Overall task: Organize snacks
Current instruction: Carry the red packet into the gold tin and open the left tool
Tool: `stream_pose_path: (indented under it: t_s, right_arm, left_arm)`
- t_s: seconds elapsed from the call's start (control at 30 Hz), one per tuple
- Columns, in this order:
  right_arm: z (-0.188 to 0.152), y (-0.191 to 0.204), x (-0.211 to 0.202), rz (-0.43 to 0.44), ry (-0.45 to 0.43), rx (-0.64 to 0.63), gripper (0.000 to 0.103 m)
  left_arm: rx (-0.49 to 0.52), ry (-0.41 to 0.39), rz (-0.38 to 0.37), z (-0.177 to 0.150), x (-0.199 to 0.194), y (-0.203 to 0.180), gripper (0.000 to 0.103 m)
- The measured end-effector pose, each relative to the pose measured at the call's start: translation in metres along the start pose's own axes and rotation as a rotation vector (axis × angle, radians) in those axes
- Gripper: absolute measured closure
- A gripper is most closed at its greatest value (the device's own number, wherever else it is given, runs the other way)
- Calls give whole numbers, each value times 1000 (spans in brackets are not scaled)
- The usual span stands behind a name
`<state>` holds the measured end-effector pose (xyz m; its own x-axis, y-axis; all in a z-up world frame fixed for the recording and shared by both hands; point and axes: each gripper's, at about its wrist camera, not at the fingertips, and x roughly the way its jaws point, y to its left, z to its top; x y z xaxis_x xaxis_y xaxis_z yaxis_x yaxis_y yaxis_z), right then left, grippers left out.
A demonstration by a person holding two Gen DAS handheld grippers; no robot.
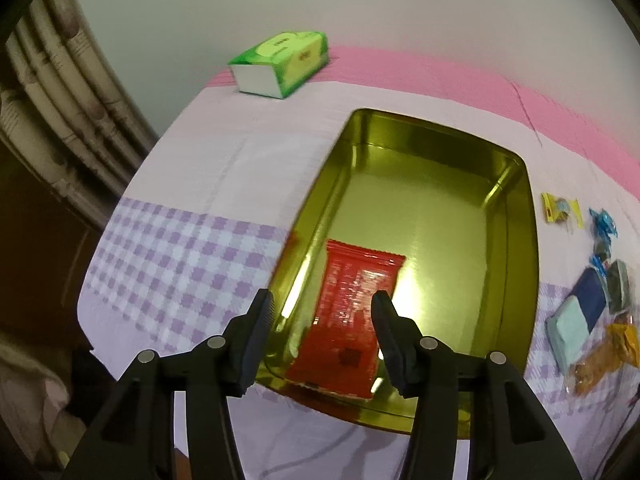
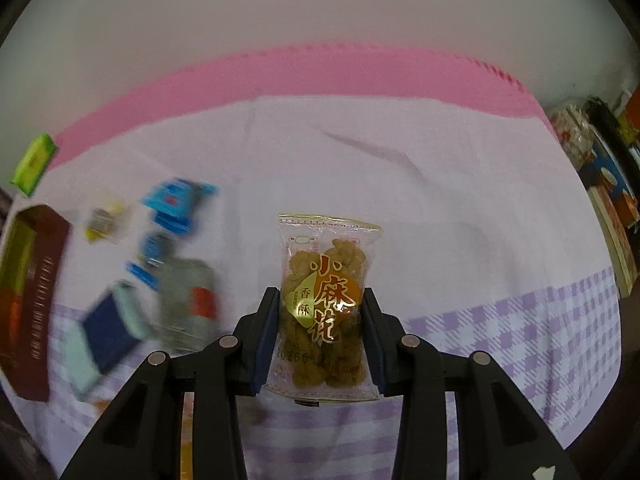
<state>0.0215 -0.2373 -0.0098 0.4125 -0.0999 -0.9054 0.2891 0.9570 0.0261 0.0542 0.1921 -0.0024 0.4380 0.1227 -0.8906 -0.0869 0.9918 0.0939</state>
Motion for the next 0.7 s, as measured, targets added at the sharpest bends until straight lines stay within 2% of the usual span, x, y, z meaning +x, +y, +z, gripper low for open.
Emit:
stream_pose_path:
  t_s: [0.13,0.27,0.43,0.53,0.7]
  right_arm:
    - [8,35,-24,69,-35,-35,67]
    - [9,87,-42,152,-50,-96,67]
    - [2,159,-53,283,-21,-146,67]
    - [-5,198,-58,325,-17,-195,67]
    - [-16,260,-54,399,16,-258,67]
  left_arm:
    - [-30,-20,16,-1,-4,15,51]
    - [-56,-34,29,-6,-9,28,51]
    - [-81,-39,38,-16,-10,44,50]
    - [-94,-43,63,-21,-11,53,50]
    - [-142,-36,57,-26,-13,67,50]
